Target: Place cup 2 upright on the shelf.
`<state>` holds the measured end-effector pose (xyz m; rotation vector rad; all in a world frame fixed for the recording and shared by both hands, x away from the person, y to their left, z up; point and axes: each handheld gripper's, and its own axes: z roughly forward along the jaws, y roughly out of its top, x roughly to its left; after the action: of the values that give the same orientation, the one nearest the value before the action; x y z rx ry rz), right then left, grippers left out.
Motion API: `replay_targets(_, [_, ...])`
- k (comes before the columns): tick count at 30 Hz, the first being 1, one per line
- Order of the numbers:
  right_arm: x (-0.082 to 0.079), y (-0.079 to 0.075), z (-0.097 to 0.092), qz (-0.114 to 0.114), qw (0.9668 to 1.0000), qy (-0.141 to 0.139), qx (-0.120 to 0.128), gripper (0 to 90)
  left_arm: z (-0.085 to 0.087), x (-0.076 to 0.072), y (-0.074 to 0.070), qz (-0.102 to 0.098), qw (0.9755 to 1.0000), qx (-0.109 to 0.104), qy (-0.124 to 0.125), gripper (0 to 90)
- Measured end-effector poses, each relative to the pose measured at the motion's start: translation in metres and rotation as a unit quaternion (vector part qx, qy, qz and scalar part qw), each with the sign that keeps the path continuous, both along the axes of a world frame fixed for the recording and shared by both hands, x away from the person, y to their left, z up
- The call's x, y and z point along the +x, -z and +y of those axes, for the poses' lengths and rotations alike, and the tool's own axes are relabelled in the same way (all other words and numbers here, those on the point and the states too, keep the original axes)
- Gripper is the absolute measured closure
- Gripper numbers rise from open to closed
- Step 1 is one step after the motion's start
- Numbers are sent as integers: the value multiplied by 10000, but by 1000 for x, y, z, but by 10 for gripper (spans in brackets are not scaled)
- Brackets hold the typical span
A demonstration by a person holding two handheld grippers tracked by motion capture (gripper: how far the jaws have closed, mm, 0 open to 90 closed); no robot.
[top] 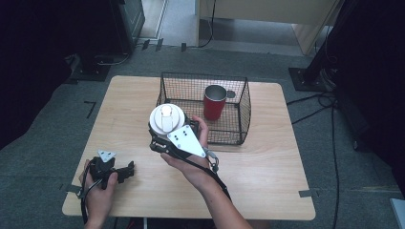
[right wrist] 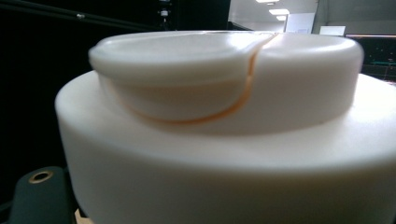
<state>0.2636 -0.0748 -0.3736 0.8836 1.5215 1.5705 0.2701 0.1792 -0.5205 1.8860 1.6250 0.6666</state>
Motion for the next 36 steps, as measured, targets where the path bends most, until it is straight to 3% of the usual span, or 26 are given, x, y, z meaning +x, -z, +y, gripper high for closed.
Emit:
replay_targets(14, [16, -8, -6, 23, 9998, 190, -39, 145, 0, 0, 0, 8, 10000, 7, 5, 0])
replay_targets(33, [47, -31, -9, -40, 9990, 444, 98, 145, 0, 0, 0, 4, 10000, 4, 3, 0])
replay_targets(36, [55, -31, -10, 46, 9986, 505, 181, 145, 0, 0, 0, 5, 10000, 4, 3, 0])
